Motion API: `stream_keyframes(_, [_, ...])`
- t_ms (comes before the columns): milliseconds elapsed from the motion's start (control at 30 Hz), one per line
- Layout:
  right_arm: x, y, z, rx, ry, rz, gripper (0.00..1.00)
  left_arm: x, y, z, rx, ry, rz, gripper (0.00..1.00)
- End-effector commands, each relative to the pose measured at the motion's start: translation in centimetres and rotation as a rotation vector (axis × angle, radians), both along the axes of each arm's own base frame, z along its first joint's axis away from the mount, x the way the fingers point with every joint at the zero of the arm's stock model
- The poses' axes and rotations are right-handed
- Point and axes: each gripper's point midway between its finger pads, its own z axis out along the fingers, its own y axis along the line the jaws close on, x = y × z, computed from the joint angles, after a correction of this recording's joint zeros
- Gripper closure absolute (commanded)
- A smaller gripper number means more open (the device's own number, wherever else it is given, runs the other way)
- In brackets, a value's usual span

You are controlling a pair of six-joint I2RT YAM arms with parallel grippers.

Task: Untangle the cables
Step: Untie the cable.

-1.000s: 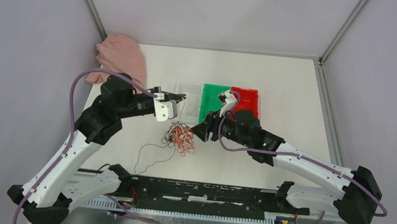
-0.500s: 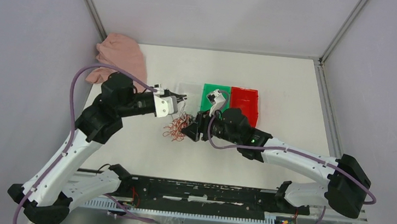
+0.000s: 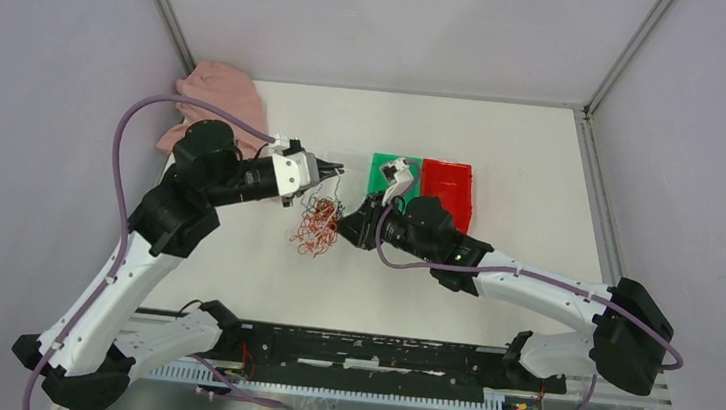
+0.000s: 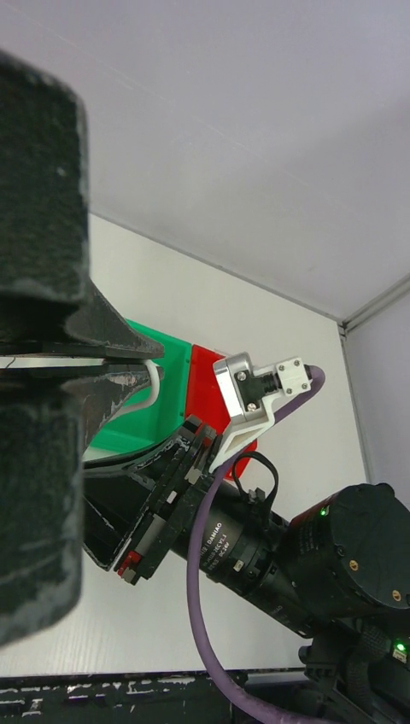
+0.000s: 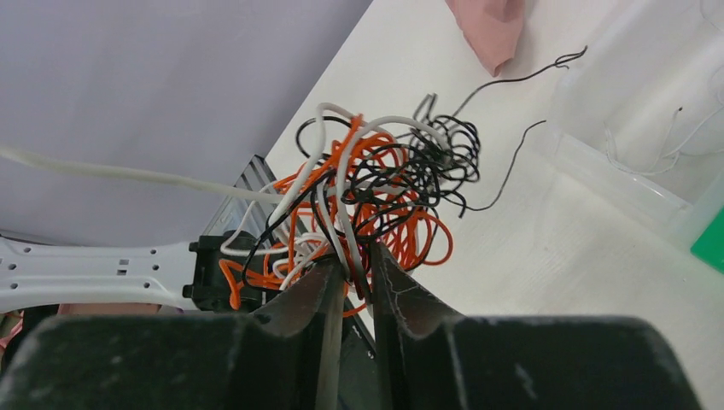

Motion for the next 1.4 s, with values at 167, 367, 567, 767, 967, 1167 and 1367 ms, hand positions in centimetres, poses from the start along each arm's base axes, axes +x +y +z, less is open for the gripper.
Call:
stream_keyframes(167, [-0.2,-2.0,-2.9,-0.034,0.016,-0.061,0.88,0.4,2.4,6.3,-0.045,-0.181,0.124,0.97])
stream_keyframes(367, [-1.2,-4.6,-7.2,-0.125,0.064,-0.092,0.92,2.3,6.4,7.3,0.054,-0.324,0.339,0.97])
stream_keyframes(567, [-2.1,-6.7,-10.6,-0.191,0.113,-0.116,0.89,3.7,9.9,6.8,0.129,-0.364,0.529,0.97])
stream_keyframes(767, [-2.7,-8.1,-11.3,-0.198,0.130,-0.136,0.70,3.3,11.0,4.2,0.179,-0.348,0.557,0.97])
stream_keyframes(967, [-2.3,-9.5,-10.5,-0.254,0.095,-0.173,0.61,2.9,10.5,5.4,0.111,-0.335,0.539,0.97])
stream_keyframes(1167, [-1.3,-10.8,-6.3,-0.282,-0.005,-0.215,0.48,1.0,7.4,4.0,0.061,-0.204,0.358,0.97])
stream_keyframes(1367, [-1.0,-10.6,-0.6,-0.238,-0.111,-0.194,0.28,0.5,6.1,2.2,0.040,-0.105,0.298,0.97])
